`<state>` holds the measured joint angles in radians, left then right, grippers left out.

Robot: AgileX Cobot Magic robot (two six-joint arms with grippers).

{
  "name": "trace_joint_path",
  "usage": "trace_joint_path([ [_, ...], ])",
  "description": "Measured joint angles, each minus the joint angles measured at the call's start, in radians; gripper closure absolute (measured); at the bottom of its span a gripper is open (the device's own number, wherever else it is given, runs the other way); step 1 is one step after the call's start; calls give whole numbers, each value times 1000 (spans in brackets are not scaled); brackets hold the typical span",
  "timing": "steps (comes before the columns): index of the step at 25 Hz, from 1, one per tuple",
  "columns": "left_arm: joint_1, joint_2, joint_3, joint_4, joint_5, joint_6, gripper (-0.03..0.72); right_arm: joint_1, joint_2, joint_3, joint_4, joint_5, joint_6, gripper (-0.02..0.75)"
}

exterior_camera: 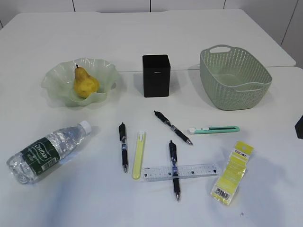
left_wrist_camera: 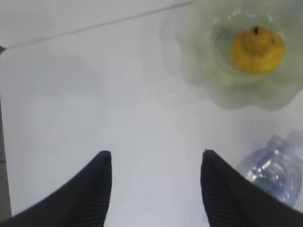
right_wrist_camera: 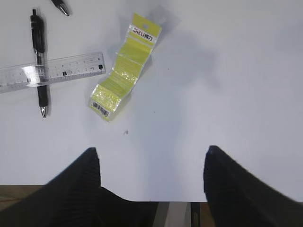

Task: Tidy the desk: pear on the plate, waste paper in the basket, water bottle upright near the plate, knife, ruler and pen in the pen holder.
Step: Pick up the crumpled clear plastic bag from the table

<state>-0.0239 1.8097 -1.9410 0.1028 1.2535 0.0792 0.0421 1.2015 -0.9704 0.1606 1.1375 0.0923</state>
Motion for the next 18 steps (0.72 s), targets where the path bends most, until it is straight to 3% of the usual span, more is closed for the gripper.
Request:
trace_joint_path([
  [9,0,-136,304,-62,-2,0,270,0,67,0,47,-25,5,205],
  [18,0,-163,346,-91,-7,0,272,0,222,-2,76,-108,-6,205],
])
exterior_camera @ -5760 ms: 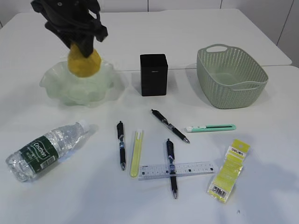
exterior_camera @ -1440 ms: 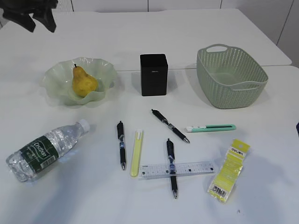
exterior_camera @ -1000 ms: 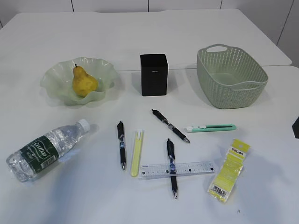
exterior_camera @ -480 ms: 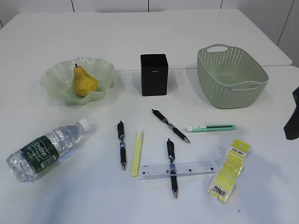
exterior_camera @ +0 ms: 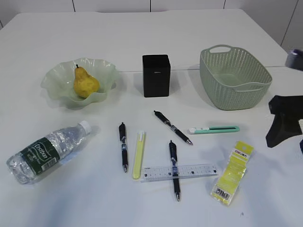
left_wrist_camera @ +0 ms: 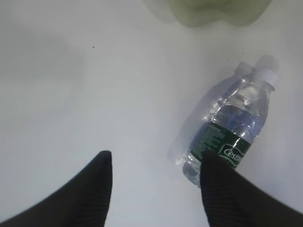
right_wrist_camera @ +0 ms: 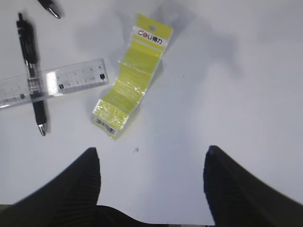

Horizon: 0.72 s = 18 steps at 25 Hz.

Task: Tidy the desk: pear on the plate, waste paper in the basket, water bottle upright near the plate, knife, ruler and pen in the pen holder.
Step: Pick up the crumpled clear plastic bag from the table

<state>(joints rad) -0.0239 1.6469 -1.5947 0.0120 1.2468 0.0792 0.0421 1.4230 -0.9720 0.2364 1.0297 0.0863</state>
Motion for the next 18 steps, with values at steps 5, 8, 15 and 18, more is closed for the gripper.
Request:
trace_joint_path([
  [5,0,-1,0,-17,0,0,276,0,90,-9,3,-4,-71,205],
  [8,0,-1,0,-19,0,0,284,6,122,-42,3,-8,-92,205],
  [15,0,-1,0,-21,-2,0,288,92,162,-146,-60,6,-100,205],
  [18,0,-1,0,-21,-2,0,288,144,192,-187,-124,28,-152,205],
])
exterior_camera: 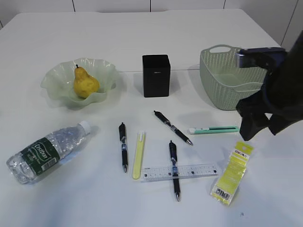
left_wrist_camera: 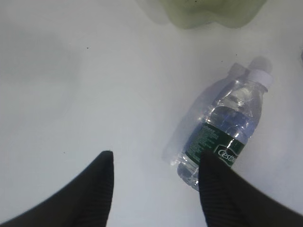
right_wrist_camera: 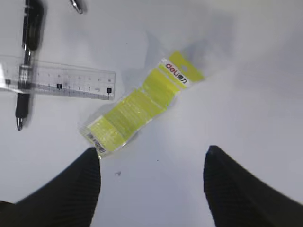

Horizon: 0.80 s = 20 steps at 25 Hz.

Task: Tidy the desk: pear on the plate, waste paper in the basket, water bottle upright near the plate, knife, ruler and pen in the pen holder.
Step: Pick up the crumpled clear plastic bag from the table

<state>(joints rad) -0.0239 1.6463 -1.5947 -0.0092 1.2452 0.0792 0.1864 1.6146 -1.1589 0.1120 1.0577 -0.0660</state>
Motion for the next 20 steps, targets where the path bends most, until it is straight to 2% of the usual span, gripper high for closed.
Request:
trace_joint_path([
  [4,0,0,0,0,0,0,288,40,45,-32,-15,15,-131,205],
  [11,0,0,0,0,0,0,289,45,100,-36,-17,-25,-367,205],
  [20,0,0,0,0,0,0,291,45,190,-42,-17,-49,-417,204],
])
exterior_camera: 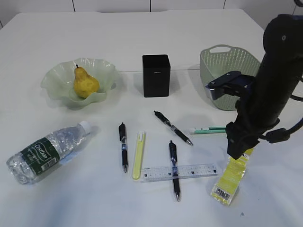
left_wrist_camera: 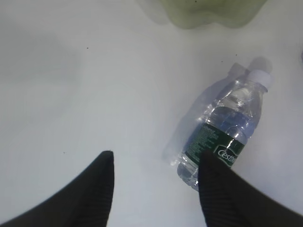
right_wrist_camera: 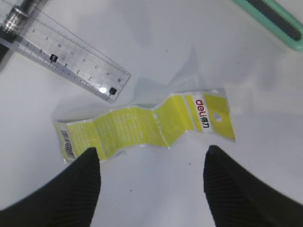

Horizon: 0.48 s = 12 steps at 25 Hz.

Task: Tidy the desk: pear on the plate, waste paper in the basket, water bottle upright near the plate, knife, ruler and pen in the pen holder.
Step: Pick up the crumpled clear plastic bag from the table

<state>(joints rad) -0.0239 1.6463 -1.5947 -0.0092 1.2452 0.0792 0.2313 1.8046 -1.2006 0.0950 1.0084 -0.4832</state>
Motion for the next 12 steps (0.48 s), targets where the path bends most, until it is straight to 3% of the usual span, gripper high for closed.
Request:
trace_joint_path([
  [12,0,0,0,0,0,0,294,0,36,0,6,-6,-86,205],
])
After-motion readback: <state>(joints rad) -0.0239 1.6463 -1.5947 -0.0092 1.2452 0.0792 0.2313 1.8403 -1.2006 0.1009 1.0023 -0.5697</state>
